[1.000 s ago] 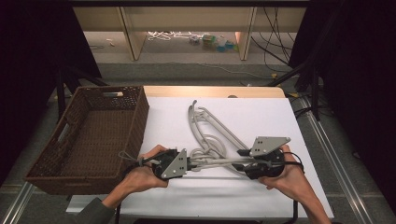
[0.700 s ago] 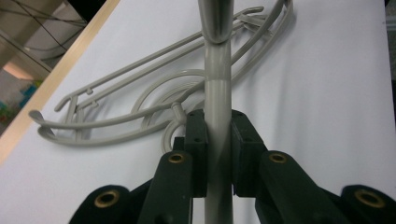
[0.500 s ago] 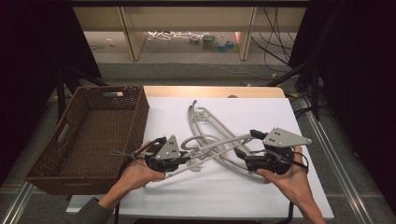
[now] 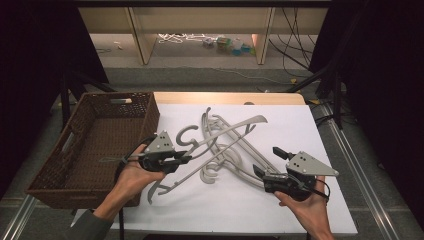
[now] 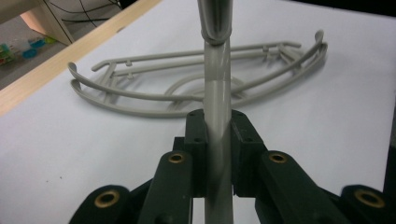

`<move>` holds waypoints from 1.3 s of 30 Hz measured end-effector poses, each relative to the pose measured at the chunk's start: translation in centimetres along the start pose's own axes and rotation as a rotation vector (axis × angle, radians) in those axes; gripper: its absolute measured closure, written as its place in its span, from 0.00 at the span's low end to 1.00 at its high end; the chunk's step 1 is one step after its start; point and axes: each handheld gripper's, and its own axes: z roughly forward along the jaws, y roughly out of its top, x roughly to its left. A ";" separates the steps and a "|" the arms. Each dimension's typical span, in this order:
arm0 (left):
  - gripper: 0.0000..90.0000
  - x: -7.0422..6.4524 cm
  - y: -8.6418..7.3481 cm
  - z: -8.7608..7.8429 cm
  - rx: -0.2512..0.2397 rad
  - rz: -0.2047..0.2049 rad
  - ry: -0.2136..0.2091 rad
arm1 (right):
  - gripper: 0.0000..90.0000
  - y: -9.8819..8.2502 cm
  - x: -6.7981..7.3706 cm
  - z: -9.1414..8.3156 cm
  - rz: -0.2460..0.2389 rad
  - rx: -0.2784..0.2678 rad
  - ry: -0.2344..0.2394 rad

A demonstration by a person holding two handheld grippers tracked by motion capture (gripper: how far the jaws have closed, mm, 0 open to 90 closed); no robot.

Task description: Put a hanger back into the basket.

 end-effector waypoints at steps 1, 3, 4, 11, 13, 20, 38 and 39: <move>0.88 0.1 0.3 -0.4 -0.011 0.004 0.004 | 0.24 -0.2 0.0 0.0 0.013 0.007 0.006; 0.88 0.1 0.7 -1.0 -0.030 0.004 0.016 | 0.24 -0.7 0.0 0.2 0.013 0.004 0.003; 0.88 0.1 0.9 -1.3 -0.032 0.004 0.014 | 0.24 -0.9 0.0 0.2 0.018 0.019 0.007; 0.88 0.8 2.0 -3.3 -0.059 -0.056 -0.014 | 0.24 -1.9 0.2 0.4 0.010 0.016 0.018; 0.88 1.2 2.2 -4.1 -0.068 -0.085 -0.026 | 0.24 -2.1 0.2 0.3 0.008 0.024 0.019; 0.88 3.3 2.6 -7.4 -0.095 -0.169 -0.024 | 0.24 -2.5 0.1 0.3 0.015 0.038 0.029; 0.88 9.0 1.9 -13.8 -0.158 -0.329 0.100 | 0.23 -3.0 0.1 0.6 0.020 0.047 0.039; 0.88 9.2 1.9 -14.1 -0.160 -0.329 0.109 | 0.23 -3.1 0.1 0.7 0.021 0.043 0.034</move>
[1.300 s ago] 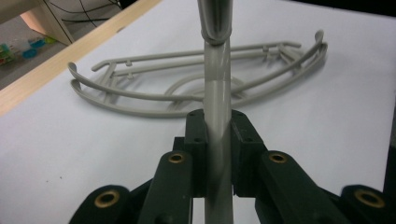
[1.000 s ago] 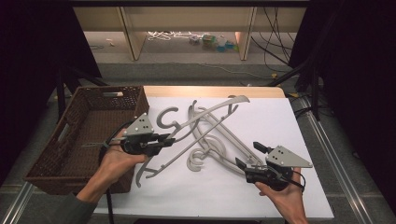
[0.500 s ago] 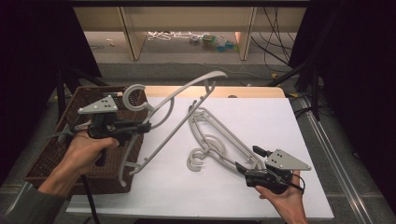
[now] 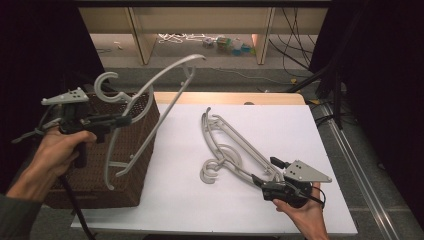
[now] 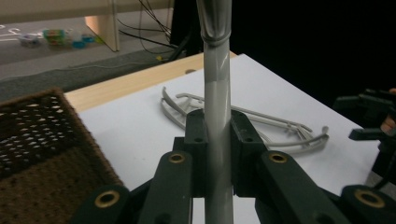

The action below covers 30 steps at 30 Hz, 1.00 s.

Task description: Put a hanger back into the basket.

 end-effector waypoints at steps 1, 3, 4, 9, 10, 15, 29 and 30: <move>0.88 0.4 0.2 -0.4 -0.003 -0.003 0.009 | 0.23 0.0 0.1 -0.1 0.011 0.020 0.012; 0.88 0.9 0.4 -0.7 -0.002 -0.007 0.027 | 0.23 0.0 0.0 0.0 -0.001 0.015 0.013; 0.88 1.3 0.5 -0.9 0.002 -0.010 0.041 | 0.23 0.0 0.0 0.0 0.000 0.015 0.011; 0.88 2.9 0.2 -1.3 0.023 -0.022 0.084 | 0.23 -0.1 -0.1 0.0 0.004 0.016 0.007; 0.88 3.2 0.1 -1.3 0.025 -0.027 0.087 | 0.23 -0.1 -0.1 0.0 0.003 0.017 0.007; 0.89 4.8 -0.7 -1.7 0.039 -0.021 0.123 | 0.23 -0.2 -0.1 0.1 0.003 0.019 0.010; 0.88 9.0 -4.2 -3.2 0.094 0.029 0.220 | 0.23 -0.3 -0.1 0.2 0.005 0.026 0.011; 0.88 9.1 -4.4 -3.2 0.098 0.034 0.227 | 0.22 -0.3 -0.1 0.2 0.002 0.027 0.012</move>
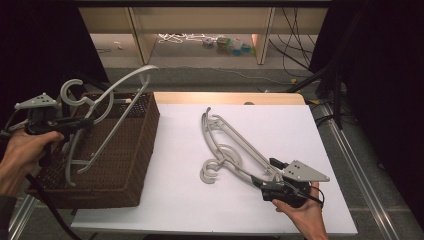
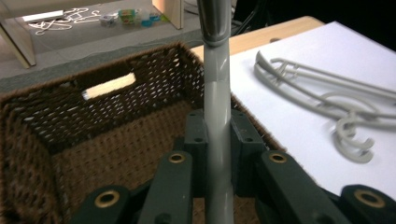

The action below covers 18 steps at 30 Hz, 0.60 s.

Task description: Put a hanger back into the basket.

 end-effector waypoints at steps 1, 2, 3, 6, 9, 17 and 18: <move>0.88 0.2 -0.2 0.0 0.008 0.005 0.006 | 0.22 0.0 0.0 0.0 0.001 0.002 0.002; 0.88 0.4 -0.4 0.0 0.010 0.000 0.006 | 0.22 0.0 0.0 0.1 0.001 -0.001 0.001; 0.88 0.5 -0.6 0.0 0.010 -0.003 0.006 | 0.22 0.0 0.0 0.1 0.002 0.000 -0.001; 0.88 0.9 -1.3 0.1 0.016 -0.005 0.004 | 0.22 -0.1 0.0 0.1 0.002 -0.001 -0.002; 0.88 1.3 -1.9 0.3 0.034 0.012 0.013 | 0.21 -0.1 0.0 0.1 0.006 -0.002 -0.002; 0.88 2.6 -3.7 0.2 0.080 0.045 0.038 | 0.19 -0.1 0.1 0.1 0.002 -0.007 0.006; 0.88 2.7 -4.0 0.2 0.079 0.032 0.041 | 0.18 0.0 0.1 0.1 0.002 -0.001 0.009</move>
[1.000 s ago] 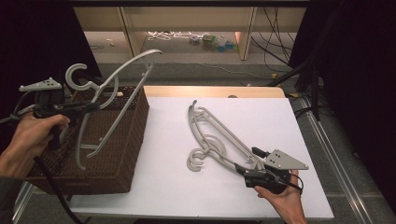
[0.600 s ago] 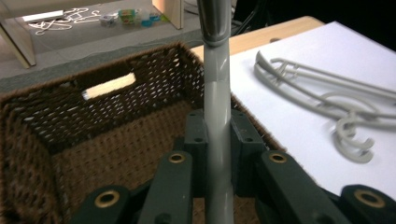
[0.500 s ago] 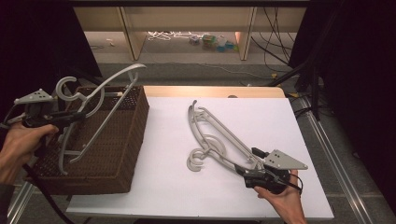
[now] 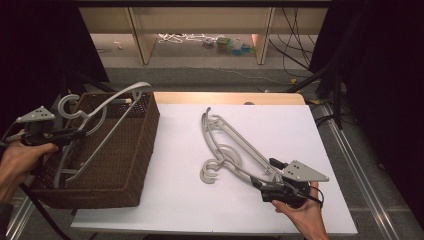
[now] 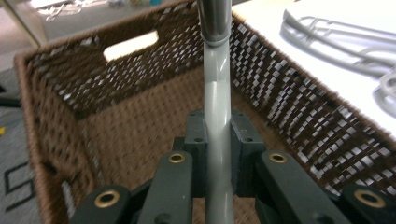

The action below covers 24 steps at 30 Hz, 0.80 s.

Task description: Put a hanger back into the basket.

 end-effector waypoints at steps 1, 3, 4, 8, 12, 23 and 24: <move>0.88 0.2 -0.2 -0.1 0.020 0.012 0.000 | 0.18 0.0 0.1 0.0 0.011 0.002 0.005; 0.88 0.2 -0.5 -0.1 0.011 -0.001 -0.005 | 0.18 -0.1 0.1 0.0 0.013 0.011 0.012; 0.88 0.3 -0.6 -0.1 0.022 0.009 -0.005 | 0.18 -0.1 0.1 0.0 0.011 0.012 0.016; 0.88 0.4 -1.0 0.2 0.037 0.011 -0.007 | 0.18 -0.1 0.1 0.1 -0.009 -0.003 0.013; 0.88 0.6 -1.4 0.5 0.066 0.025 -0.009 | 0.18 -0.1 0.0 0.1 -0.010 -0.003 0.009; 0.88 1.6 -1.7 2.1 0.211 -0.010 0.024 | 0.18 -0.1 0.0 0.0 -0.006 0.007 0.008; 0.88 1.7 -1.7 2.5 0.205 -0.002 0.007 | 0.18 -0.1 0.0 0.0 -0.008 0.007 0.009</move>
